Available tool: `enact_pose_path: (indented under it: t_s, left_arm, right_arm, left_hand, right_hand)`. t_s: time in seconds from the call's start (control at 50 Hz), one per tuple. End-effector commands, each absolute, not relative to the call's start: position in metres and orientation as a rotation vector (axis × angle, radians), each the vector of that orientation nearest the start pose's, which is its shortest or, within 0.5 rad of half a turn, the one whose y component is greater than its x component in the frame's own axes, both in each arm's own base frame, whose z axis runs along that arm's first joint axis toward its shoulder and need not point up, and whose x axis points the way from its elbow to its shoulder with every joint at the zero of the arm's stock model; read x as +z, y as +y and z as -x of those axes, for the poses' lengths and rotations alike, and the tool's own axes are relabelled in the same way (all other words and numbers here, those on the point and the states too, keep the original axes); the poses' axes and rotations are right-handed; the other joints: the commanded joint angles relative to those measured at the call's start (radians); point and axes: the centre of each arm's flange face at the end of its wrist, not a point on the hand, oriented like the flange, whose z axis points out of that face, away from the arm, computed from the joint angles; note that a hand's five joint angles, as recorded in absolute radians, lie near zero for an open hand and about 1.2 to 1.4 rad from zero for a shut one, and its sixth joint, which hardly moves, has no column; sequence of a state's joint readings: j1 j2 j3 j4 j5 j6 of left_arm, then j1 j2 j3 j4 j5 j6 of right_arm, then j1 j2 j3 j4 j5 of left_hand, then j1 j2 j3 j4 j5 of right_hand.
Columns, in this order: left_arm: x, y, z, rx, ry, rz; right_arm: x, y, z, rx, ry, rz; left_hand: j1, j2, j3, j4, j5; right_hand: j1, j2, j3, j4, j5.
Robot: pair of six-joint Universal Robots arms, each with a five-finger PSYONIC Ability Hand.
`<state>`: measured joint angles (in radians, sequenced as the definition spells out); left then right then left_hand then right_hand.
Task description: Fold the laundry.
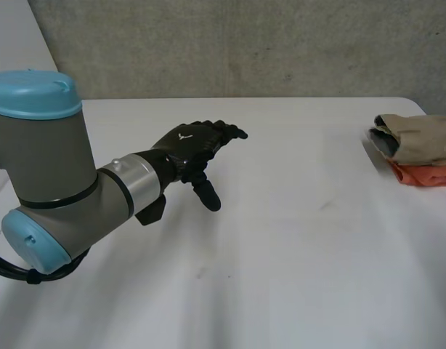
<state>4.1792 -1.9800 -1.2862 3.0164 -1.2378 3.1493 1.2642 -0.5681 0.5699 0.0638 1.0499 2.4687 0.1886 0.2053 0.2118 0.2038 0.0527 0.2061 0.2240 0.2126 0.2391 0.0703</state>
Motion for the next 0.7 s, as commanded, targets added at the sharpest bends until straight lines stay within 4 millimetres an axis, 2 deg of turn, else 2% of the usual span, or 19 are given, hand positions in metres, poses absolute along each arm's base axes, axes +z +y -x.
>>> enact_pose_path:
  t_s: [0.02, 0.04, 0.08, 0.14, 0.16, 0.22, 0.24, 0.3, 0.32, 0.36, 0.44, 0.5, 0.7]
  left_arm:
    - [0.260, -0.235, 0.326, 1.516, -1.902, 0.814]
    - [0.268, -0.233, 0.324, 1.538, -1.882, 0.810]
    - [0.279, -0.229, 0.322, 1.570, -1.859, 0.801]
    - [0.298, -0.226, 0.315, 1.638, -1.837, 0.759]
    - [0.302, -0.225, 0.314, 1.653, -1.833, 0.750]
    - [0.321, -0.225, 0.300, 1.752, -1.831, 0.687]
    - [0.324, -0.226, 0.296, 1.772, -1.834, 0.671]
    - [0.331, -0.229, 0.284, 1.826, -1.856, 0.620]
    - [0.332, -0.230, 0.281, 1.839, -1.862, 0.607]
    - [0.331, -0.234, 0.272, 1.860, -1.896, 0.570]
    - [0.324, -0.241, 0.257, 1.884, -1.971, 0.508]
    - [0.316, -0.245, 0.250, 1.876, -2.018, 0.486]
    - [0.301, -0.246, 0.245, 1.838, -2.068, 0.474]
  right_arm:
    - [0.290, -0.485, -0.059, -2.463, 2.167, 1.053]
    - [0.300, -0.479, -0.068, -2.478, 2.145, 1.047]
    - [0.322, -0.457, -0.100, -2.477, 2.110, 0.975]
    - [0.327, -0.435, -0.123, -2.418, 2.128, 0.840]
    - [0.330, -0.418, -0.143, -2.365, 2.109, 0.780]
    - [0.338, -0.380, -0.180, -2.287, 2.052, 0.712]
    - [0.334, -0.359, -0.199, -2.217, 2.032, 0.694]
    - [0.325, -0.334, -0.221, -2.130, 2.018, 0.670]
    - [0.315, -0.318, -0.237, -2.071, 2.008, 0.651]
    - [0.303, -0.300, -0.255, -2.021, 1.998, 0.634]
    - [0.286, -0.271, -0.281, -1.982, 2.000, 0.625]
    - [0.278, -0.261, -0.287, -1.978, 2.030, 0.612]
    - [0.273, -0.261, -0.285, -2.037, 2.066, 0.553]
  left_hand:
    - [0.013, -0.003, -0.010, -0.002, -0.026]
    - [0.010, -0.006, -0.013, -0.005, -0.028]
    - [0.007, -0.009, -0.016, -0.008, -0.031]
    - [0.007, -0.009, -0.016, -0.008, -0.031]
    - [0.007, -0.009, -0.016, -0.008, -0.031]
    - [0.004, -0.012, -0.019, -0.011, -0.034]
    - [0.004, -0.012, -0.019, -0.011, -0.034]
    - [0.004, -0.012, -0.019, -0.011, -0.034]
    - [0.004, -0.012, -0.019, -0.011, -0.034]
    - [0.007, -0.009, -0.016, -0.008, -0.031]
    - [0.004, -0.012, -0.019, -0.011, -0.034]
    - [0.004, -0.012, -0.019, -0.011, -0.034]
    - [-0.014, -0.031, -0.037, -0.029, -0.053]
  right_hand:
    - [-0.032, -0.049, -0.038, -0.065, -0.070]
    - [-0.032, -0.049, -0.038, -0.065, -0.070]
    - [-0.032, -0.049, -0.038, -0.065, -0.070]
    - [-0.032, -0.049, -0.038, -0.065, -0.070]
    - [-0.032, -0.049, -0.038, -0.065, -0.070]
    - [-0.032, -0.049, -0.038, -0.065, -0.070]
    - [-0.032, -0.049, -0.038, -0.065, -0.070]
    - [-0.032, -0.049, -0.038, -0.065, -0.070]
    - [-0.032, -0.049, -0.038, -0.065, -0.070]
    - [-0.032, -0.049, -0.038, -0.065, -0.070]
    - [-0.032, -0.049, -0.038, -0.065, -0.070]
    - [-0.032, -0.049, -0.038, -0.065, -0.070]
    - [-0.032, -0.049, -0.038, -0.065, -0.070]
